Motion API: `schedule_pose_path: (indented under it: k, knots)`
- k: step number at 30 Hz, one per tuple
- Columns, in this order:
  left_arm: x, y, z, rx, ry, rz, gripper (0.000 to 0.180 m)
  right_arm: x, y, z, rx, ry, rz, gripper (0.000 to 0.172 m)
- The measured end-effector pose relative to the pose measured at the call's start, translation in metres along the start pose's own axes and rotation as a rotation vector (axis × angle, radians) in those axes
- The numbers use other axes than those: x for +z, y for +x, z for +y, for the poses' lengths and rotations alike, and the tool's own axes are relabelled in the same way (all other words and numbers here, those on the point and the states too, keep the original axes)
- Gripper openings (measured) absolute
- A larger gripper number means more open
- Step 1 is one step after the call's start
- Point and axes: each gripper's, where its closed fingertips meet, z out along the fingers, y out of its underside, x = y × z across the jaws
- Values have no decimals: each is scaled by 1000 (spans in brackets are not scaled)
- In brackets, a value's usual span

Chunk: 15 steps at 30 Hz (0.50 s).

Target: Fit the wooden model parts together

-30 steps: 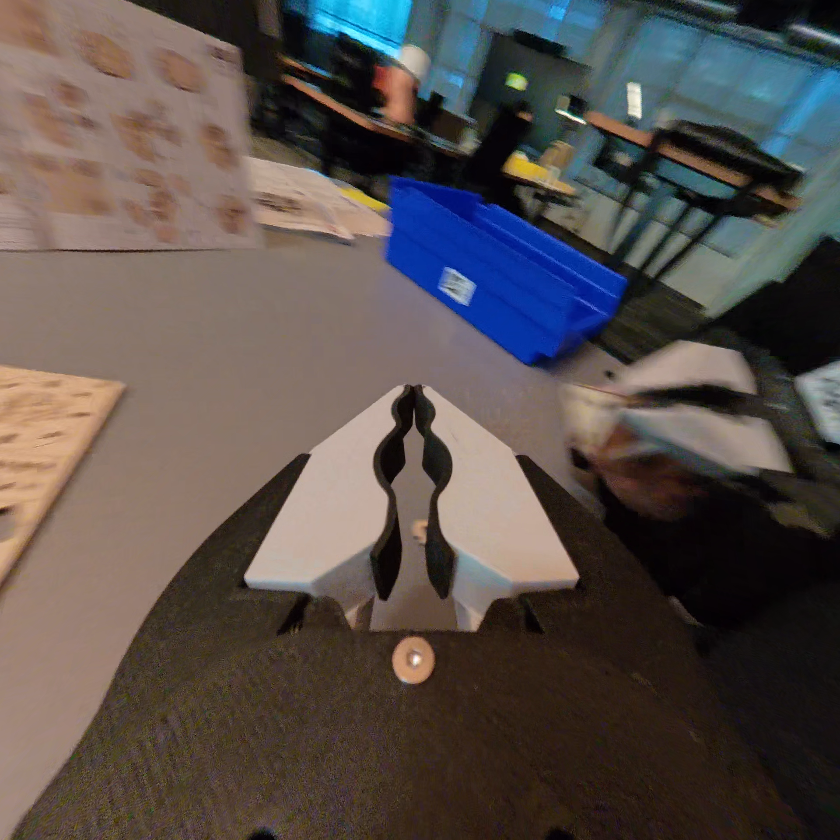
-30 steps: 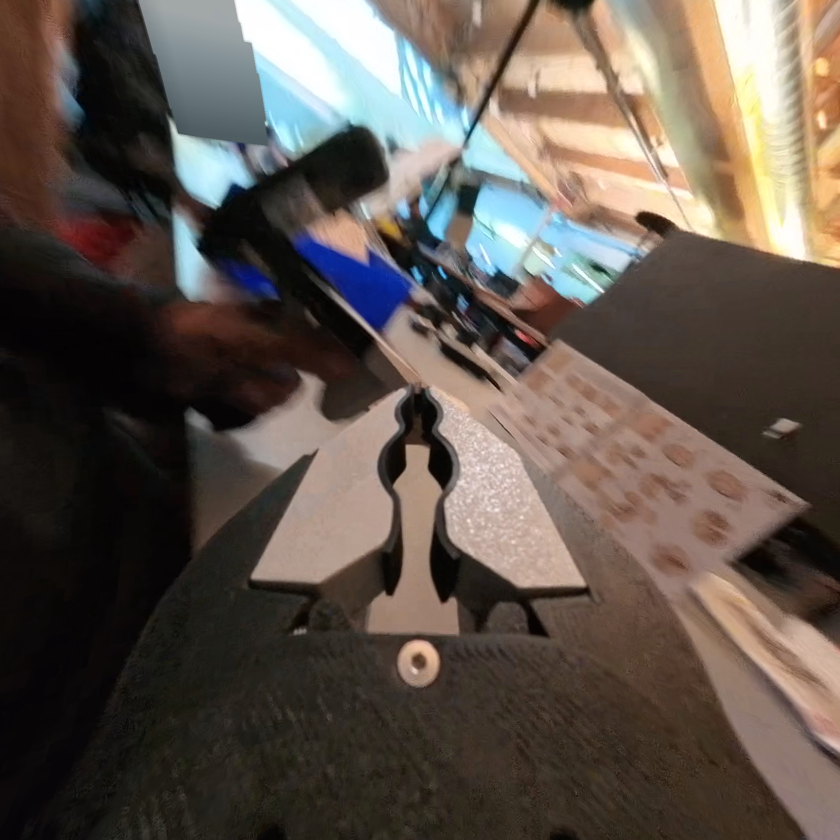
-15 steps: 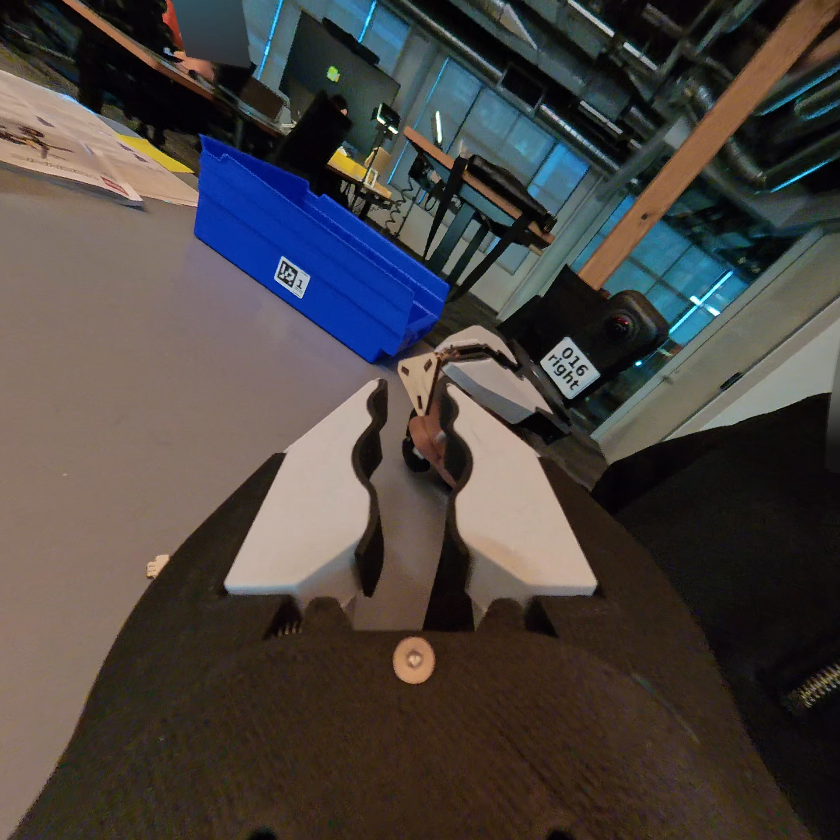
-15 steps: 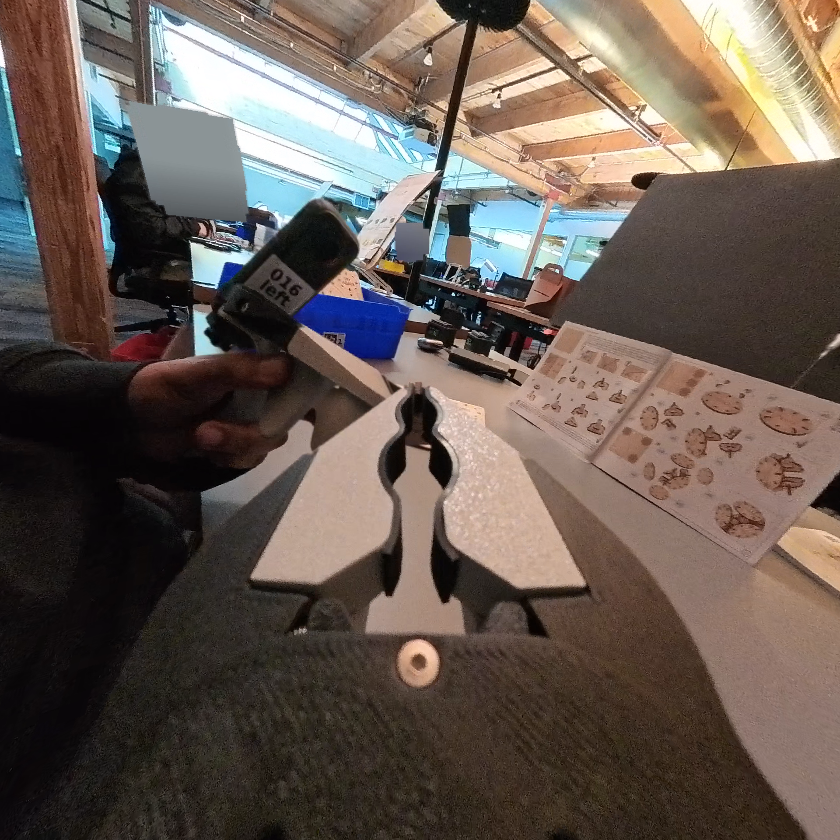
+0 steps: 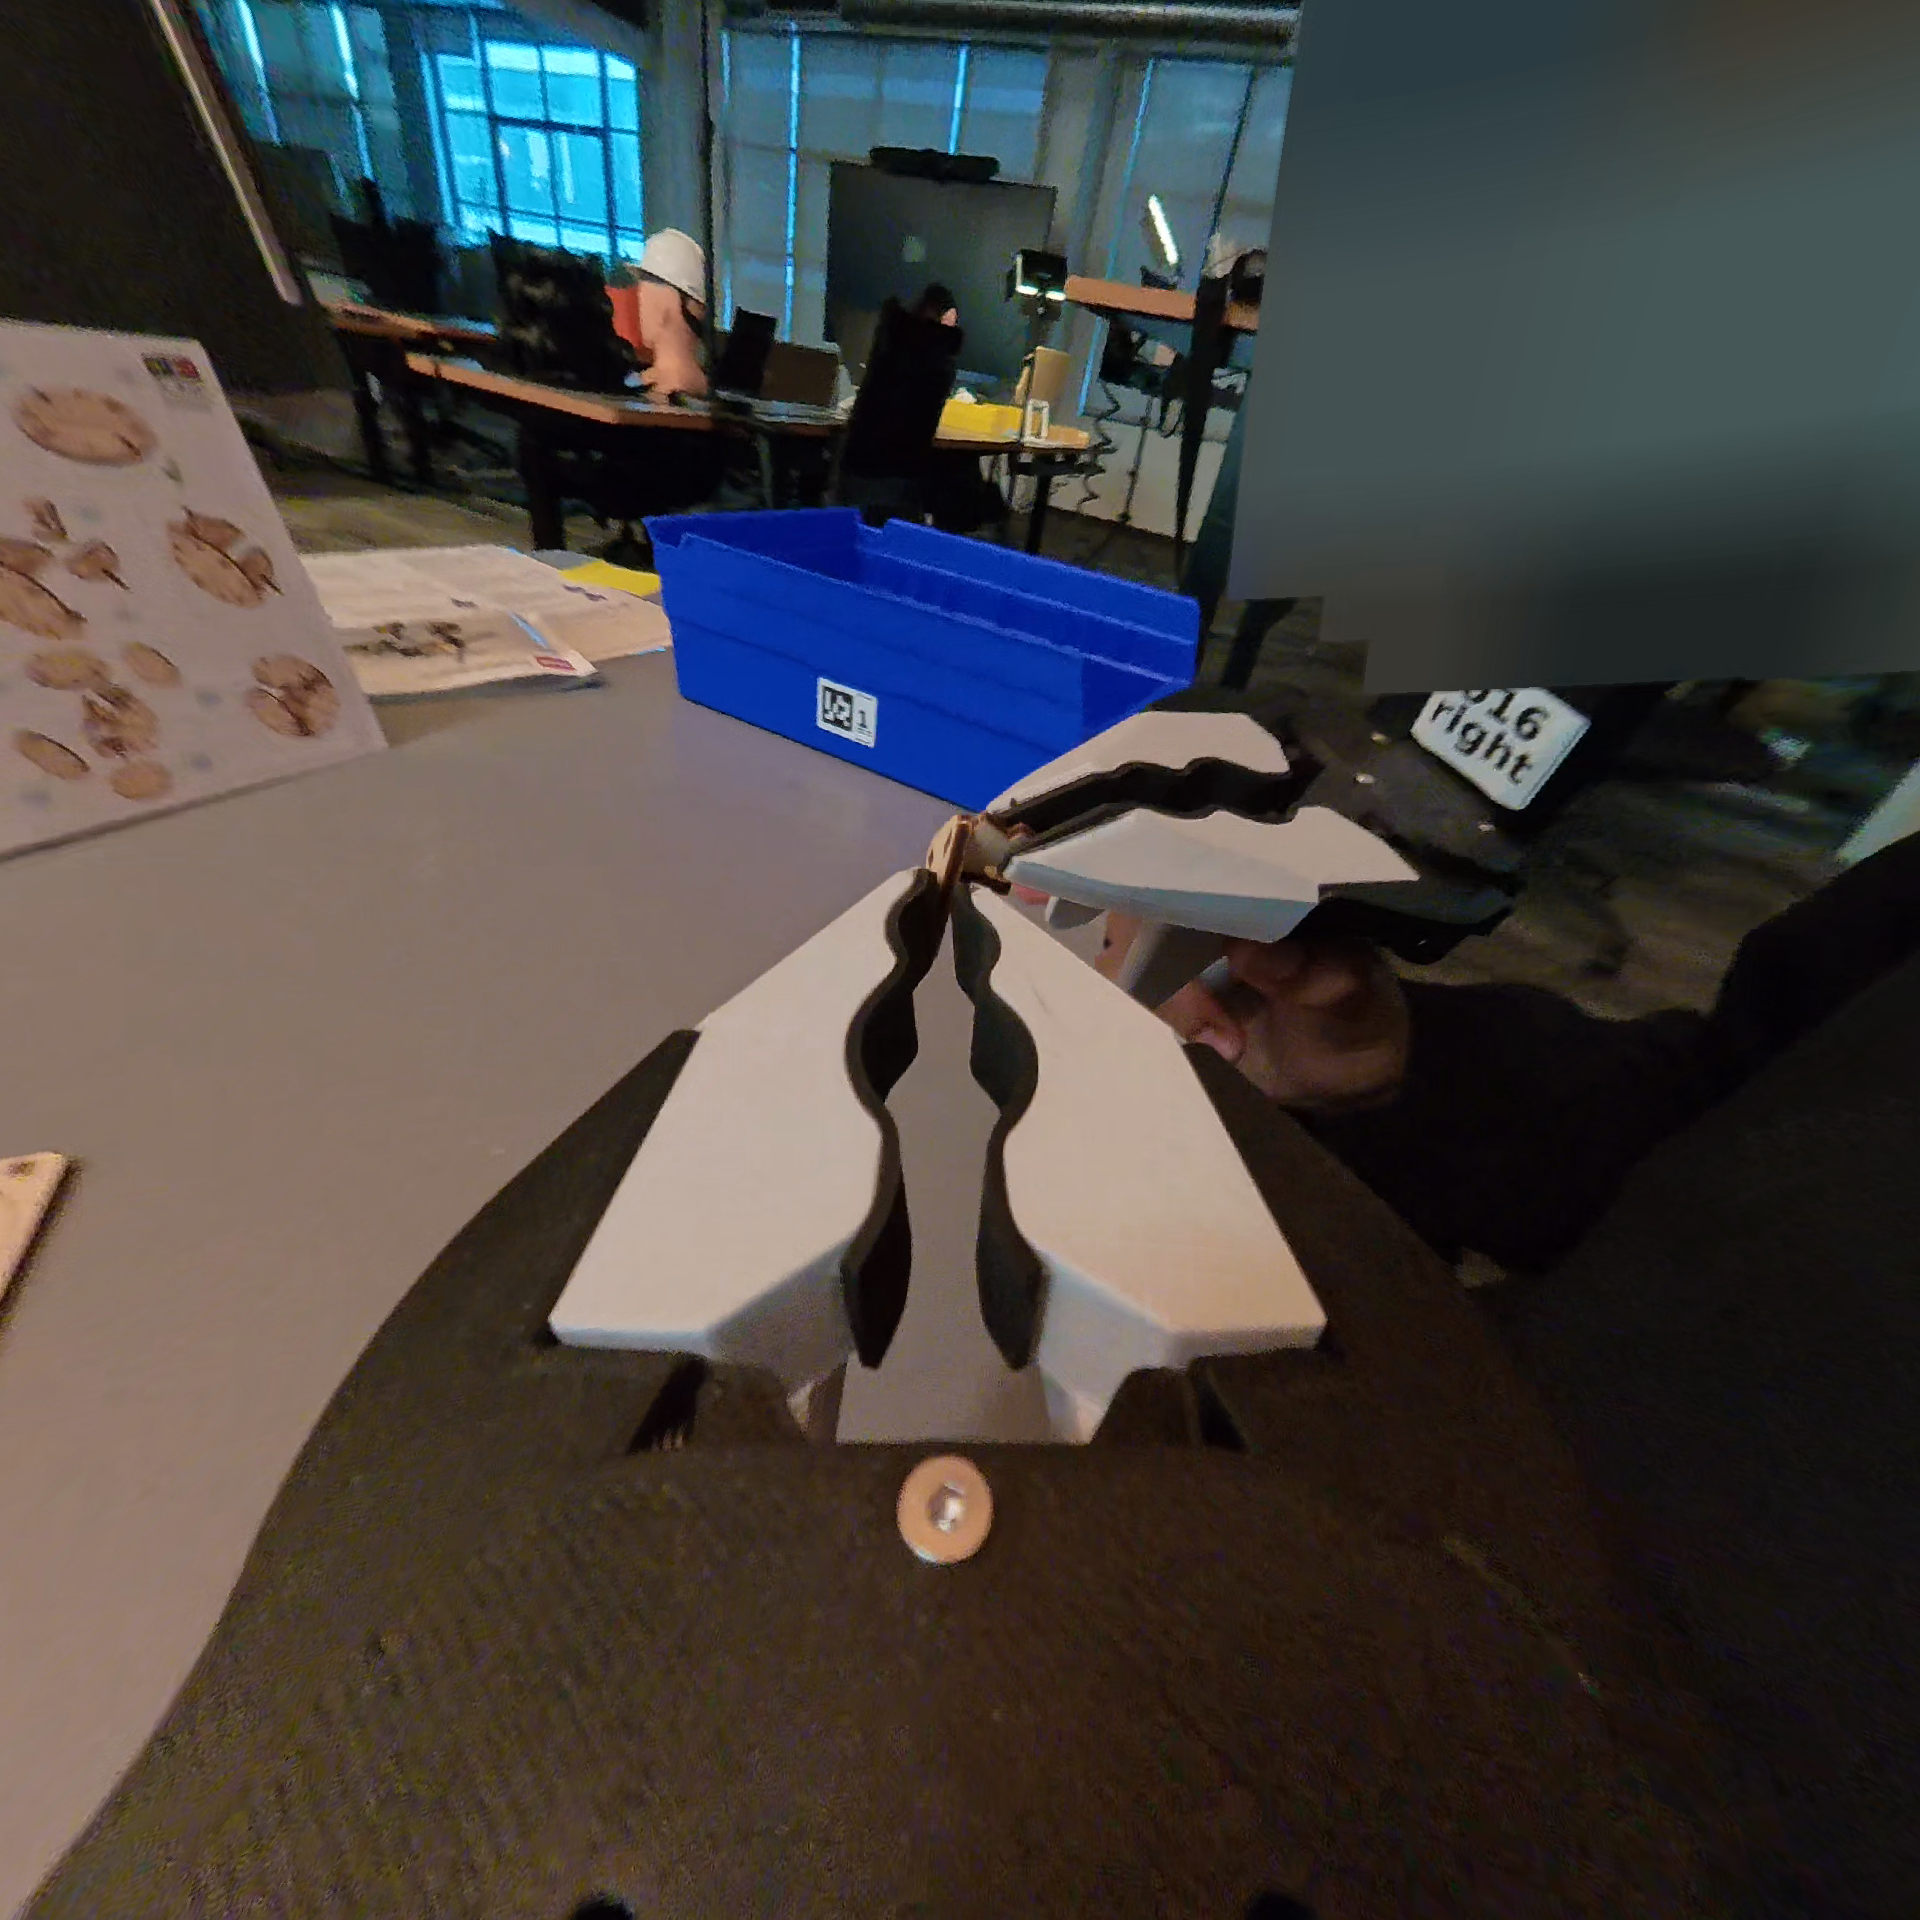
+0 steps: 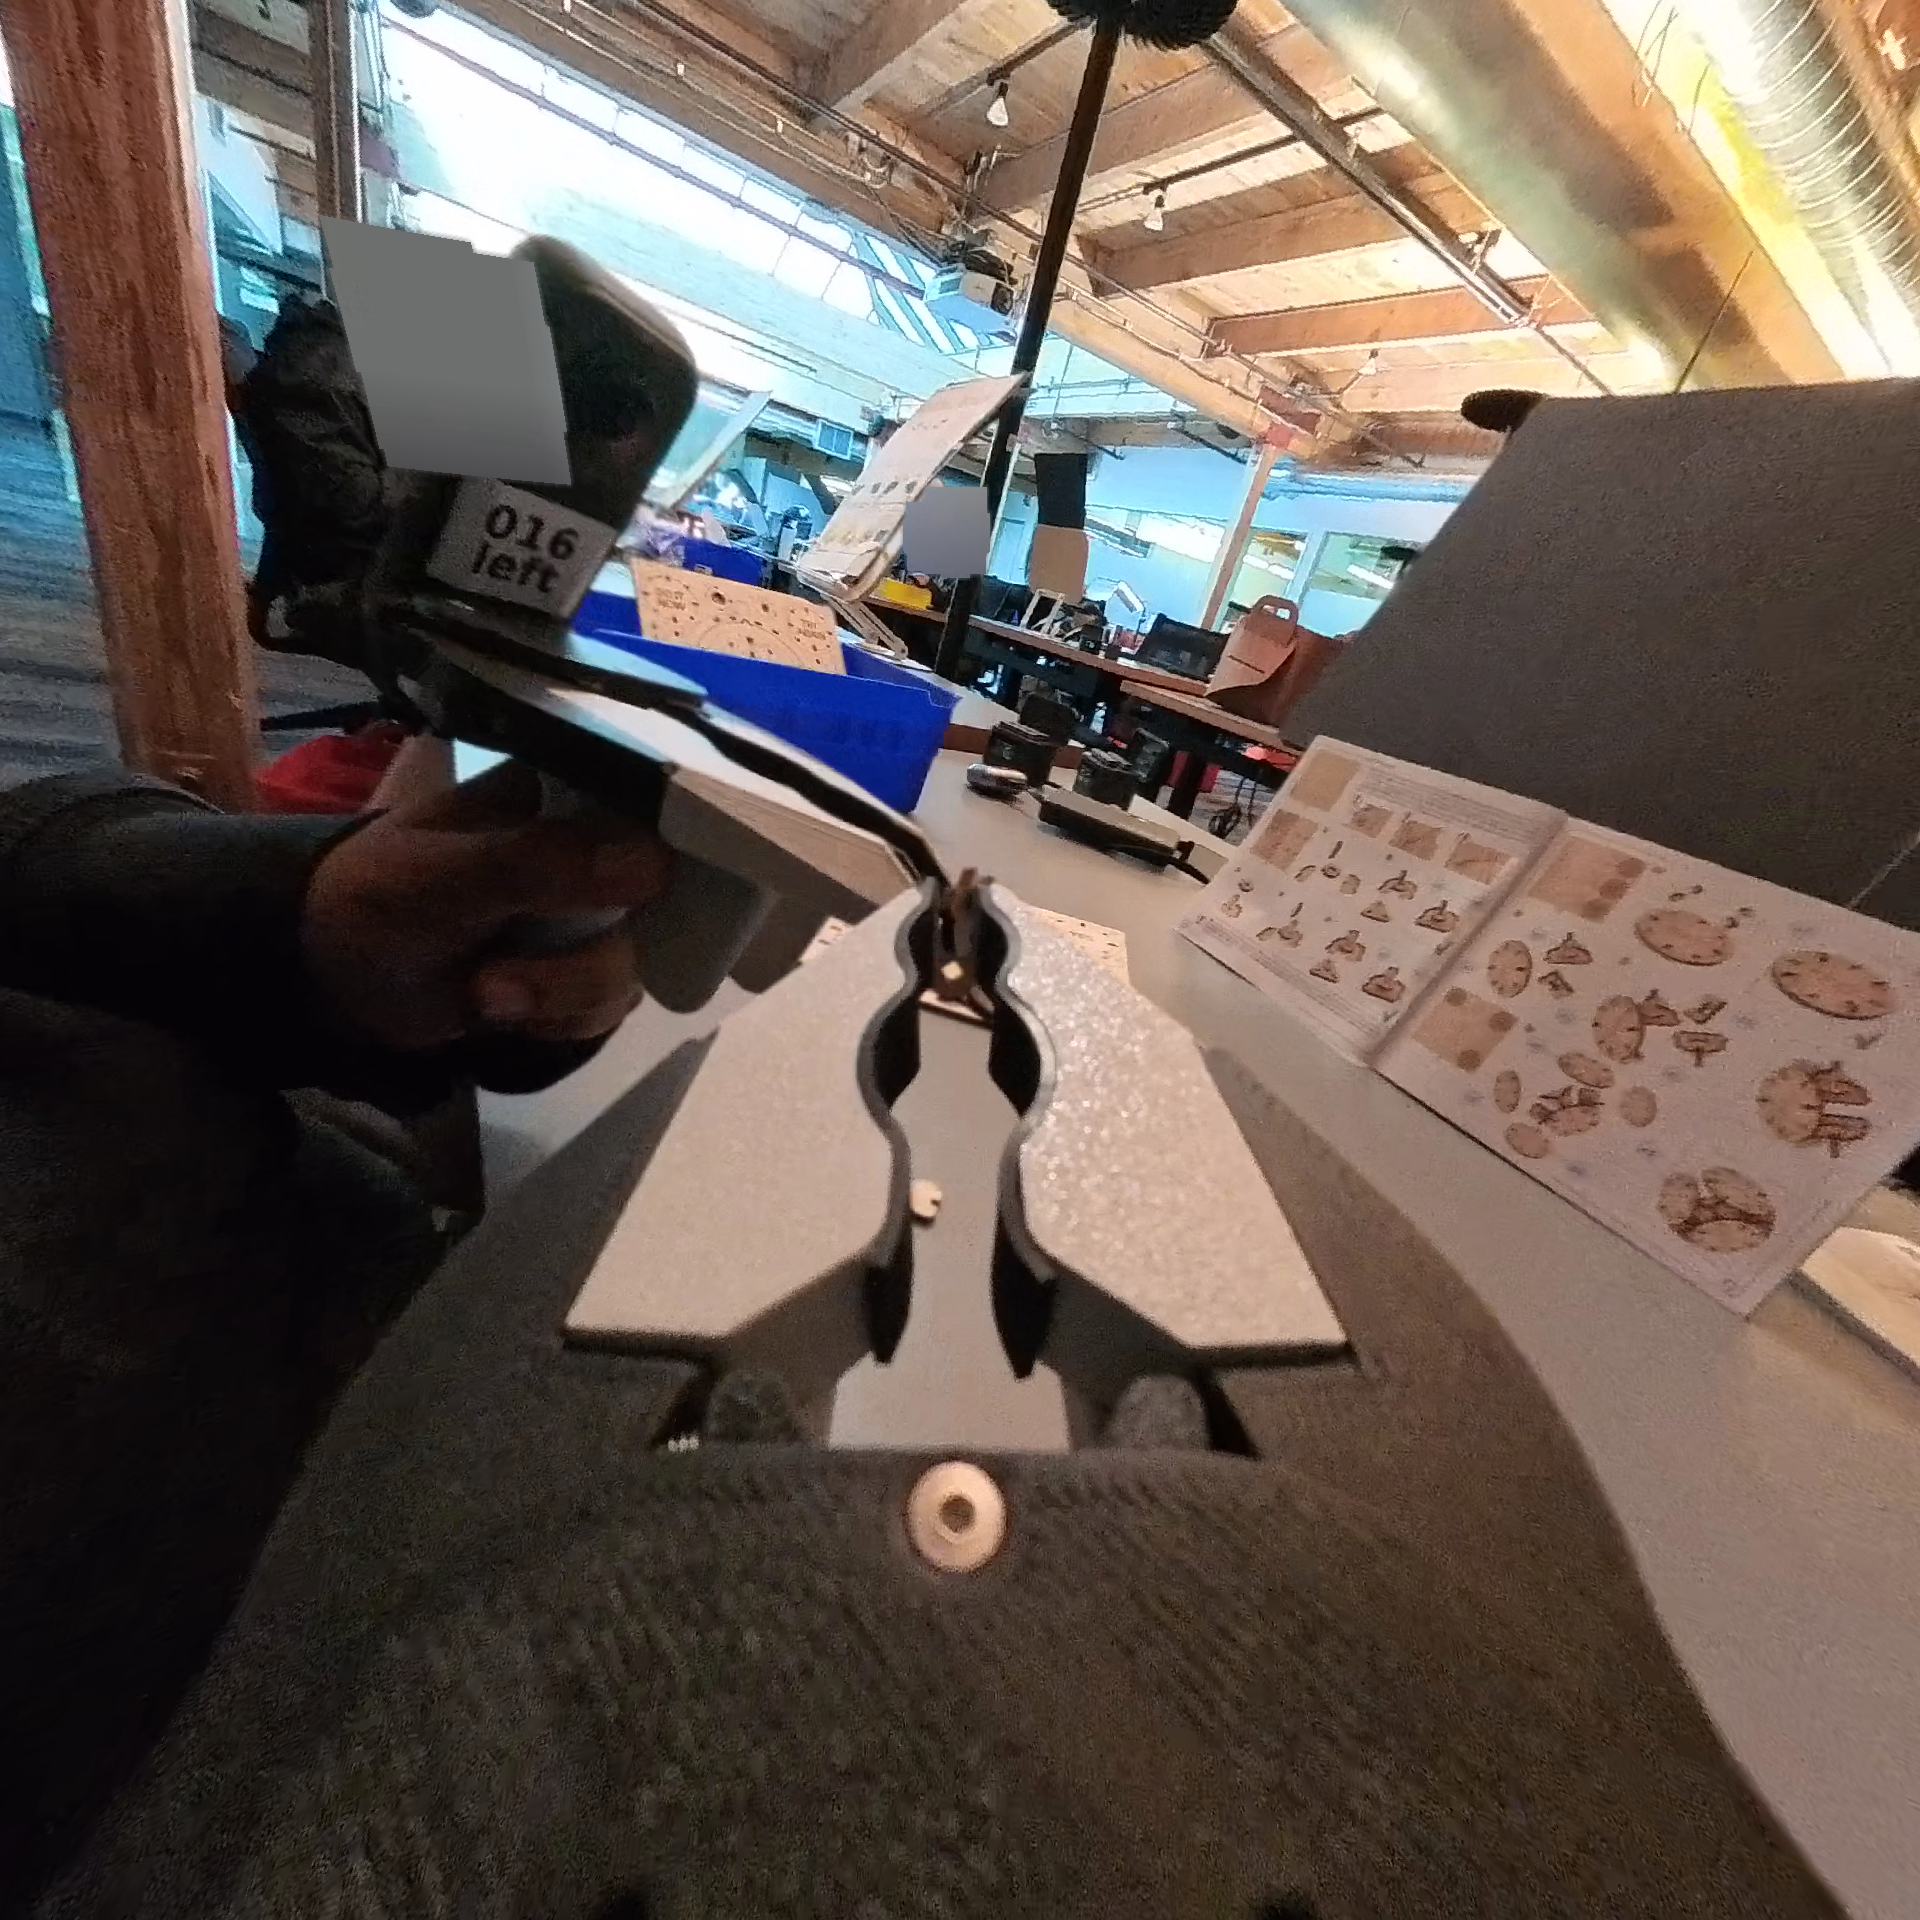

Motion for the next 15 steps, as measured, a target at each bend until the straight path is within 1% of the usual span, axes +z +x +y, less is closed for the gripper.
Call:
schedule_pose_path:
  k: [3,6,8,9,11,14,15]
  knots:
    - [0,-1,-1,110,-12,-57,0,-1,1,-2,-55,-6,38,2]
    - [-1,-3,1,178,-34,-100,0,0,1,1,-119,-44,67,1]
    - [-1,-5,3,175,-42,-105,0,2,1,3,-133,-68,75,0]
    - [0,-6,4,149,-45,-98,1,2,2,4,-108,-76,72,0]
    - [2,-6,6,91,-46,-72,2,3,5,5,13,-72,57,0]
    - [6,-10,14,43,-78,-70,22,3,10,4,301,-8,4,0]
    - [7,-10,17,36,-89,-66,22,4,12,5,385,8,-10,0]
